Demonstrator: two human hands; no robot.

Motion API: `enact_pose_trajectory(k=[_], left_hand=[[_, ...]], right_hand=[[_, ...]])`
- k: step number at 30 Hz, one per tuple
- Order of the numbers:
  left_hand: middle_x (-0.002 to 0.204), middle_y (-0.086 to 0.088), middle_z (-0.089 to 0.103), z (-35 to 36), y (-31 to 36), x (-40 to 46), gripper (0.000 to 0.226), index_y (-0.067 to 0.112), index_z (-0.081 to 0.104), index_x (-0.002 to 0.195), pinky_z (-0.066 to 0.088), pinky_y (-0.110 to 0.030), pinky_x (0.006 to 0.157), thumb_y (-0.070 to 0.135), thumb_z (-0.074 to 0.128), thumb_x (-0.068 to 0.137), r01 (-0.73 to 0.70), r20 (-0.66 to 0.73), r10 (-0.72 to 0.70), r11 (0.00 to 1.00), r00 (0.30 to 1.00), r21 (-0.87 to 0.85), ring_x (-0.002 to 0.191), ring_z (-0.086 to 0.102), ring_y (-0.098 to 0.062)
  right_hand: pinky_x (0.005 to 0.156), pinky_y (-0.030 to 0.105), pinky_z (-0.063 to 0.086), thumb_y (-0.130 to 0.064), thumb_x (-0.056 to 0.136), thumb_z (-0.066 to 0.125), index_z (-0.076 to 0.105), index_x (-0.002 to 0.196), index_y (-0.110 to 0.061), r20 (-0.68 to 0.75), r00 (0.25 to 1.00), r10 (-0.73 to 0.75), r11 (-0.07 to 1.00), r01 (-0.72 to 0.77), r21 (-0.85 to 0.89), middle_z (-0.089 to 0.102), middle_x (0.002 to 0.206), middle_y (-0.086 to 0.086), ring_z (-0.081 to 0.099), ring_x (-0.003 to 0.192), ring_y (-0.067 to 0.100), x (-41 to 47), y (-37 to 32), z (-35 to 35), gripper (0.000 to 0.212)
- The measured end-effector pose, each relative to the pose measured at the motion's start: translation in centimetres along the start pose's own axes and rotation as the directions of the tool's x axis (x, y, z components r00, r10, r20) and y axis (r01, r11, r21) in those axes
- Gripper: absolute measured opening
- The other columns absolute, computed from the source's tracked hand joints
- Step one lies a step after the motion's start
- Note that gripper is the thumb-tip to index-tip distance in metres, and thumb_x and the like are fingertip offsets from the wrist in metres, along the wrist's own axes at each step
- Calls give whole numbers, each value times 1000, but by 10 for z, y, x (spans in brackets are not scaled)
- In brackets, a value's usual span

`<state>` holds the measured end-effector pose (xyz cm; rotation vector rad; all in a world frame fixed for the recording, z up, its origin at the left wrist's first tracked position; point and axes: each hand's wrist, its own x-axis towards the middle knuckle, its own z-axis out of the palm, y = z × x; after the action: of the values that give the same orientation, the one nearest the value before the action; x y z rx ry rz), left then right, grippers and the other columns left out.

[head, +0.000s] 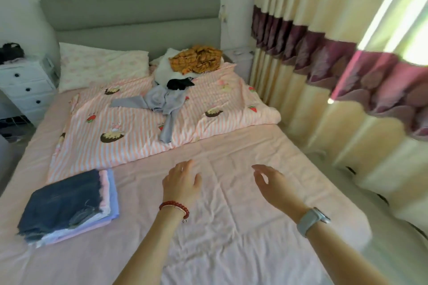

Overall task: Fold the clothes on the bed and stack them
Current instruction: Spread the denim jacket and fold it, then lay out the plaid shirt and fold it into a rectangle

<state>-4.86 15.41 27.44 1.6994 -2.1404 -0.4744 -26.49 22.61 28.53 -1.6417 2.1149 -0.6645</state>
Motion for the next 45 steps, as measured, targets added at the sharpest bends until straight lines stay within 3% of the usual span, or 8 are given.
enact_pose_trajectory(k=[4,11,14,20,25,33,39,45], left_hand=[[138,-3,44,72,130,-33,45,20,40,137,34,-34,100,31,44,94,-159,141,163,986,976,-41,126,41,-23],[133,-5,50,181,307,-61,44,18,44,134,35,-34,97,32,46,92,-430,308,421,902,853,-41,121,45,-25],[126,-6,54,224,366,-57,38,17,52,126,37,-34,93,29,50,90,-502,331,491,863,806,-56,115,48,-27],[135,0,48,312,473,-5,43,21,46,133,32,-34,98,33,49,92,-535,380,532,838,757,-107,122,44,-22],[136,3,46,359,559,58,45,23,42,136,30,-32,99,36,46,93,-576,409,546,816,731,-60,124,42,-19],[139,0,43,400,657,154,45,22,39,138,28,-34,102,36,43,95,-556,410,508,831,758,-2,127,39,-20],[138,1,44,441,686,231,47,23,38,138,30,-34,102,37,45,94,-465,353,419,883,836,55,127,40,-19],[140,-1,41,473,718,310,48,21,39,138,32,-34,102,38,46,93,-215,258,174,967,951,139,127,38,-21]], right_hand=[[91,21,34,-25,95,47,58,124,-20,-166,970,179,982,-188,-37,62,121,-3,56,113,20,-84,113,-82,32],[98,32,40,-25,96,44,55,126,-18,-236,829,506,857,-514,31,60,126,3,53,117,22,-182,272,-164,33],[98,34,40,-24,96,43,56,126,-15,-255,784,566,821,-566,83,59,126,5,53,117,23,-195,326,-184,34],[102,31,36,-25,97,41,49,131,-14,-194,749,634,772,-627,103,55,130,6,48,123,21,-146,437,-236,37],[101,33,37,-29,97,39,47,133,-18,-120,786,606,793,-609,17,54,131,4,47,123,22,-68,505,-289,38],[99,36,39,-30,97,40,49,130,-19,-82,838,539,841,-541,-9,57,127,6,50,119,26,44,594,-364,37],[99,36,39,-27,96,39,46,133,-22,6,932,362,927,-359,-114,54,131,2,47,121,24,157,652,-399,39],[95,35,39,-26,97,38,41,137,-24,119,980,158,982,-143,-124,53,130,4,47,119,26,279,704,-437,41]])
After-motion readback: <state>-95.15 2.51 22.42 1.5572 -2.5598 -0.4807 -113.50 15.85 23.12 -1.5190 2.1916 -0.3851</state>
